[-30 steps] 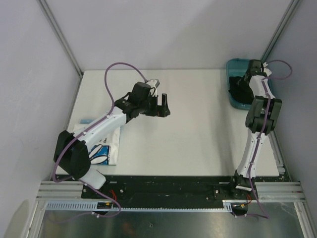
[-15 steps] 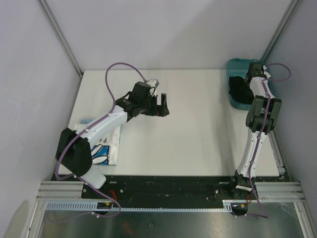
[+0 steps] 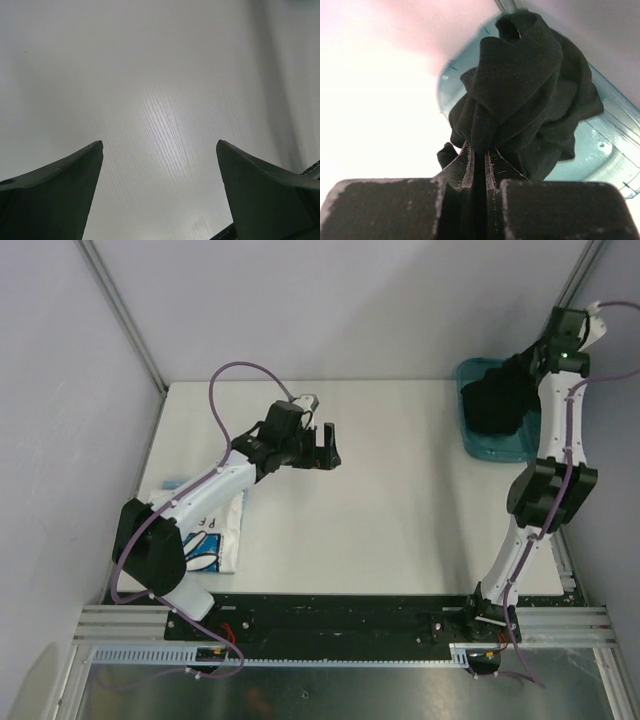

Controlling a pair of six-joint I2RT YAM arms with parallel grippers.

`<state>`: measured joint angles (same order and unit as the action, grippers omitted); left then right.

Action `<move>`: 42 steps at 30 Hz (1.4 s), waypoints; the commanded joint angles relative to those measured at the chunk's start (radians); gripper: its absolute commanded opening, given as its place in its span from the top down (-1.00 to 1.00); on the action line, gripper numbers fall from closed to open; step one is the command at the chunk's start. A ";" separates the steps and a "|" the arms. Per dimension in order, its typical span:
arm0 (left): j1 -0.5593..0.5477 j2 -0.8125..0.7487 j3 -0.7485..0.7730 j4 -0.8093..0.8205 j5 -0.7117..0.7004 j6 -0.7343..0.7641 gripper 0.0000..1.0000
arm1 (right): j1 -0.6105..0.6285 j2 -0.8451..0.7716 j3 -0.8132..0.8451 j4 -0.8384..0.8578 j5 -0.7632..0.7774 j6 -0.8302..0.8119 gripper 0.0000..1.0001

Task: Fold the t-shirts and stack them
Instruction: Move the tshirt to the center of the board

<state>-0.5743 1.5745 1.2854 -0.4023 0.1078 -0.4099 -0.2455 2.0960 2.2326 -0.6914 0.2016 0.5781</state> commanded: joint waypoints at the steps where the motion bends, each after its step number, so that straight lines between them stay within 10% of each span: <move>1: 0.018 -0.020 0.041 0.021 -0.014 0.009 -0.99 | 0.014 -0.182 0.078 0.032 -0.055 0.044 1.00; 24: 0.047 -0.127 -0.049 0.021 -0.036 -0.013 -0.99 | 0.449 -0.524 0.122 0.180 -0.019 0.015 1.00; 31: 0.063 -0.177 -0.114 0.017 -0.079 -0.039 -0.99 | 0.575 -0.579 -0.344 0.325 -0.030 0.057 1.00; 38: 0.065 -0.214 -0.213 0.018 -0.092 -0.077 -0.99 | 0.612 -0.519 -0.631 0.277 -0.061 0.059 -0.53; 42: 0.055 -0.226 -0.266 0.020 -0.088 -0.099 -0.99 | 0.575 -0.563 -0.658 0.178 -0.042 0.019 -0.76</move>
<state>-0.5140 1.3949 1.0546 -0.4019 0.0322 -0.4725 0.3630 1.6367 1.5574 -0.4831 0.1337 0.6353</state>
